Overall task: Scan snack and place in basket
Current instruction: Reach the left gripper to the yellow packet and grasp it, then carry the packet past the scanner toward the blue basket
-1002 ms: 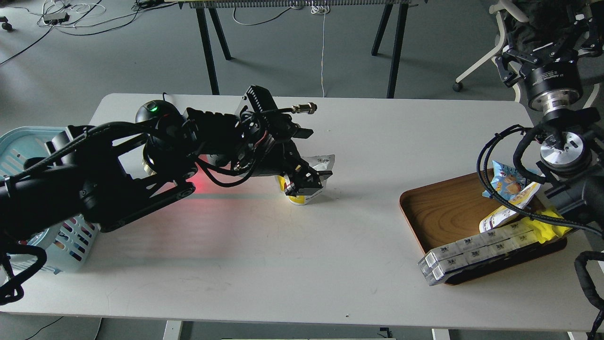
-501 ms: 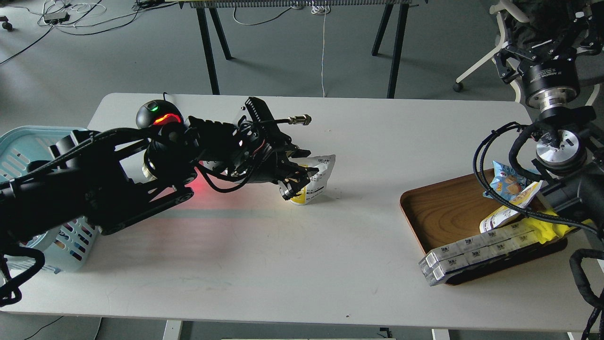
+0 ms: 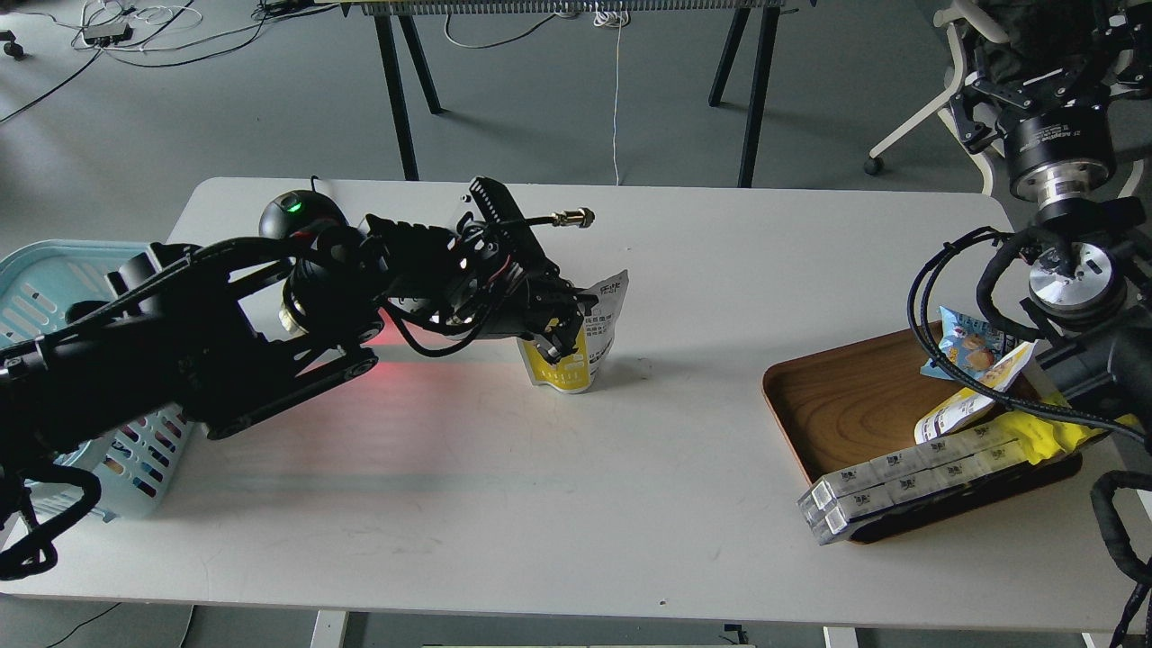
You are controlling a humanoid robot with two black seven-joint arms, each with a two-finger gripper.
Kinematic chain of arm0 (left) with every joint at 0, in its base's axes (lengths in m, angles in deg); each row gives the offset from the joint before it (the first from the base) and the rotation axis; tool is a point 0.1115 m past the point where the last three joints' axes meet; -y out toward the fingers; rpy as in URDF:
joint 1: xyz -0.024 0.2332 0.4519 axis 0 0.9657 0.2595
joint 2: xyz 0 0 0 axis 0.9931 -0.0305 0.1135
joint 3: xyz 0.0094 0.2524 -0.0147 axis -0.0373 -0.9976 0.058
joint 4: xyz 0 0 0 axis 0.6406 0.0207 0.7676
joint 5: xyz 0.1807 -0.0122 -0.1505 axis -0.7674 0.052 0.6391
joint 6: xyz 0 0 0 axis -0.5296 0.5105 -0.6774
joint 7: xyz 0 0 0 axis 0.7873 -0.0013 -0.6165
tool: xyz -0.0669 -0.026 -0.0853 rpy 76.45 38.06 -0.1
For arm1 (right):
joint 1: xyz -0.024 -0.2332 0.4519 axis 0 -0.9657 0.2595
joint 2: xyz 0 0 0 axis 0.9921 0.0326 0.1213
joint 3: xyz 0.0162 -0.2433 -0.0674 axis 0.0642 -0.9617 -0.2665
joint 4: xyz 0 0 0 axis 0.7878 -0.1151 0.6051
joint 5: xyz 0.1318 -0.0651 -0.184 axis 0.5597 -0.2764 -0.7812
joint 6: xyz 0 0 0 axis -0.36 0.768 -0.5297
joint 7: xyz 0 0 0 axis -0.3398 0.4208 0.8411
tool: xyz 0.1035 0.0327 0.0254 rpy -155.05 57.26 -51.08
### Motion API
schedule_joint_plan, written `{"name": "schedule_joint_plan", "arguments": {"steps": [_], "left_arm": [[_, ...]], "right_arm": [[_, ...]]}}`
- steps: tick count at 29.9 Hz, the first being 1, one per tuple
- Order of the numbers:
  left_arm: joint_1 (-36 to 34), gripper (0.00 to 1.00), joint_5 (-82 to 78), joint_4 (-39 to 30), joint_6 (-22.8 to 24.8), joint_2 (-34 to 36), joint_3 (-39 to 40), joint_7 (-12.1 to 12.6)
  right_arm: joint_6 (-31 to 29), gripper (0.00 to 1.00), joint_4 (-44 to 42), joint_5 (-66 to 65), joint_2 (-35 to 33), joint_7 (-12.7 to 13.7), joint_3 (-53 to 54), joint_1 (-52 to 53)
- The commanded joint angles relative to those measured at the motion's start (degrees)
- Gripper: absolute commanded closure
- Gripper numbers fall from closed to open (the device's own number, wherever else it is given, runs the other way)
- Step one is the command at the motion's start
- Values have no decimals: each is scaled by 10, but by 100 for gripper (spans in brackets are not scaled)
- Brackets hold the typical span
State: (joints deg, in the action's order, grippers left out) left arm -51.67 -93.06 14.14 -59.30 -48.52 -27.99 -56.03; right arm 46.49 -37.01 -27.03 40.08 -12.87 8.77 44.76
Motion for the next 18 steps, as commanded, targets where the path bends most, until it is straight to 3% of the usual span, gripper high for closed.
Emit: {"name": "schedule_joint_plan", "arguments": {"steps": [1, 18], "left_arm": [[1, 100, 0, -5, -2, 3, 1, -3], [9, 100, 0, -96, -3, 103, 41, -8]], "right_arm": [[0, 1, -1, 0, -1, -1, 1, 1], [0, 1, -1, -1, -1, 0, 23, 0]]}}
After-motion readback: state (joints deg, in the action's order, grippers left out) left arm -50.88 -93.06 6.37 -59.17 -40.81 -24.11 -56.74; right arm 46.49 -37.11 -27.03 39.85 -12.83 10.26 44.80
